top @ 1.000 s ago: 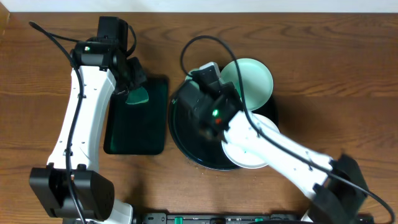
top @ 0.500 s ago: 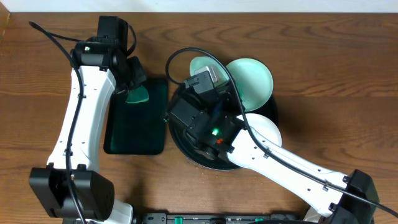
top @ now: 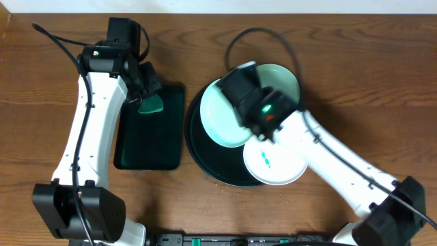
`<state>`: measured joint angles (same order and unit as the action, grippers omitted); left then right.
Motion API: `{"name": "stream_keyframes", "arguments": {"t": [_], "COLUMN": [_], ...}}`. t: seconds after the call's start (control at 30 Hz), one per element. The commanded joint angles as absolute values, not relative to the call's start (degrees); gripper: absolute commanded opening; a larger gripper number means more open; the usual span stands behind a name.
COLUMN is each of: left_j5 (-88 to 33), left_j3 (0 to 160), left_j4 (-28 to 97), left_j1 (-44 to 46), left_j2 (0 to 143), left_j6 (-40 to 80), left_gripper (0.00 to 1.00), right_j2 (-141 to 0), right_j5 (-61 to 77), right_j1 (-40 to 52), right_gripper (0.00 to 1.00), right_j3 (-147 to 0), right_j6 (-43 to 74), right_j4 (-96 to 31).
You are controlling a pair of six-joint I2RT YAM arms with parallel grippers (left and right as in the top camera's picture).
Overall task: Clean dirty plates on tray and stack at the side
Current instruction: 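Lift the pale green plate with right gripper, place it right of tray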
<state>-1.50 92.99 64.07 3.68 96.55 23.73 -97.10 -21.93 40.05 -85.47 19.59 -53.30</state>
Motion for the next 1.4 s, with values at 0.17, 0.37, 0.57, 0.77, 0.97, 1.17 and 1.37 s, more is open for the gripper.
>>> {"name": "stream_keyframes", "arguments": {"t": [0.17,0.37,0.57,0.77,0.97,1.17,1.37], "left_j5": [-1.06,-1.06,-1.06,-1.06,-1.02,-1.02,-1.02], "left_j3": [92.86,92.86,92.86,92.86,92.86,92.86,92.86], "left_j4": [63.96,63.94,63.16,63.16,63.11,62.70,62.65], "left_j1": [7.49,9.02,9.08,9.10,9.08,9.08,9.08], "left_j2": [97.49,98.28,98.43,98.43,98.45,98.45,98.45], "left_j6": [23.00,23.00,23.00,23.00,22.98,22.98,22.98], "left_gripper": [0.07,0.07,0.07,0.07,0.07,0.07,0.07], "right_j2": [-96.62,-96.62,-96.64,-96.66,-96.66,-96.66,-96.66], "right_j5": [10.15,13.74,9.61,7.11,7.20,2.44,-4.47], "right_j1": [19.75,3.38,-10.50,-17.37,-18.11,-18.13,-18.96], "right_gripper": [0.01,0.01,0.01,0.01,0.01,0.01,0.01], "right_j3": [-89.32,-89.47,-87.74,-80.12,-67.64,-59.02,-57.63], "right_j6": [20.97,20.21,17.06,17.12,18.46,21.19,21.10], "right_j4": [-56.14,-60.38,-62.94,-58.76,-46.98,-37.41,-33.12]}}
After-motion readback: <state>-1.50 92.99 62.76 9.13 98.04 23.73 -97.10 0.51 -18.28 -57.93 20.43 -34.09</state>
